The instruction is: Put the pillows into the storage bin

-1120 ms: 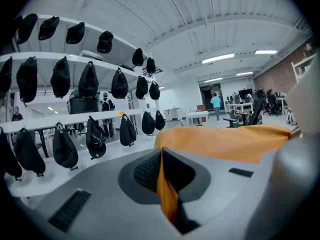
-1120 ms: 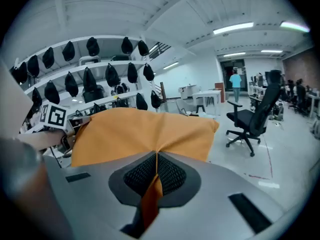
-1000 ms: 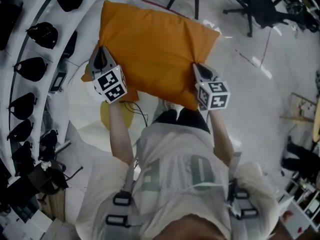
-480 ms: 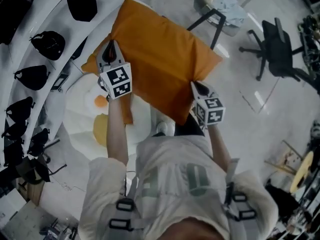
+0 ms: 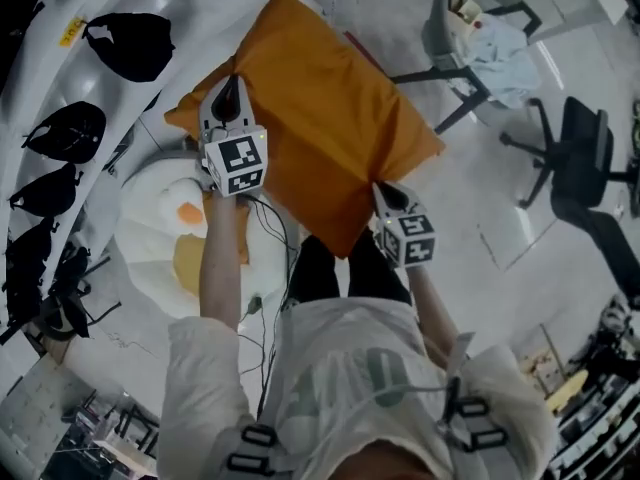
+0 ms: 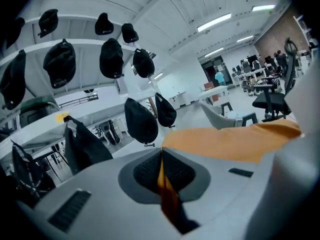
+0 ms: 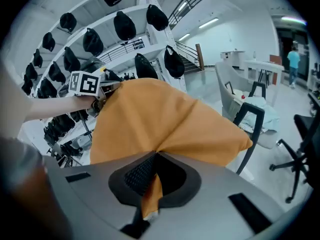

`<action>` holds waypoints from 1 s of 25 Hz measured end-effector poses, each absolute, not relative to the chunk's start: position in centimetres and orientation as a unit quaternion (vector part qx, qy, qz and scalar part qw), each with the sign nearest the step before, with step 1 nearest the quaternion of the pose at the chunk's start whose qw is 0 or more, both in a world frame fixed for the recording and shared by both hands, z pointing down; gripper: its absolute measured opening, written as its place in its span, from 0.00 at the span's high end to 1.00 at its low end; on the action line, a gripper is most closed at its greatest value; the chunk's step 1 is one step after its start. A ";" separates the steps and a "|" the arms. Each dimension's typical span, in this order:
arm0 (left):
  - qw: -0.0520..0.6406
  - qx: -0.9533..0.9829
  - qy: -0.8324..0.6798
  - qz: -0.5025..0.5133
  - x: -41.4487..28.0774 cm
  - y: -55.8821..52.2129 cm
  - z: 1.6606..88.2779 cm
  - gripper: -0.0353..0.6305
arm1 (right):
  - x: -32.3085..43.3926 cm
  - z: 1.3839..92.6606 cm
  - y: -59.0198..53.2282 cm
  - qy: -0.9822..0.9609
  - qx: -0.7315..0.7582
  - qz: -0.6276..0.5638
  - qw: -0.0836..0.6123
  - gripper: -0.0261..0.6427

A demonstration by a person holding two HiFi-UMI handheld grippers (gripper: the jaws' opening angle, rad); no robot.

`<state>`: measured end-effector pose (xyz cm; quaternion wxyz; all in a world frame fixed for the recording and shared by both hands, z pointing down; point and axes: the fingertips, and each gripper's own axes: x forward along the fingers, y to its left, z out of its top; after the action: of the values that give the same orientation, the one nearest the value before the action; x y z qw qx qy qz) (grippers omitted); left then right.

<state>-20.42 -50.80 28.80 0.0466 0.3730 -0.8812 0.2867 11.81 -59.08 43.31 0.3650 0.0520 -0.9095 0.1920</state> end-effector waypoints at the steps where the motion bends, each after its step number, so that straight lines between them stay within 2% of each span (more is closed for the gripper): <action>1: 0.051 0.379 -0.878 0.289 -21.3 -51.2 30.1 0.93 | 11.2 44.4 -59.0 -0.905 0.052 0.197 0.374 0.94; 7: 0.082 0.415 -0.860 0.286 -27.2 -51.3 40.6 0.93 | 6.9 52.1 -56.0 -0.881 0.068 0.224 0.410 0.94; 14: 0.111 0.423 -0.848 0.298 -30.5 -52.6 52.3 0.93 | 4.2 62.5 -56.4 -0.863 0.069 0.233 0.442 0.94; 25: 0.142 0.420 -0.844 0.301 -34.0 -52.3 61.8 0.93 | 1.3 70.4 -56.3 -0.845 0.064 0.235 0.476 0.94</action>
<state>-33.98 -52.34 61.82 0.1424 0.4195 -0.8445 0.3010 1.30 -56.35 70.43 0.4760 0.0638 -0.8450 0.2352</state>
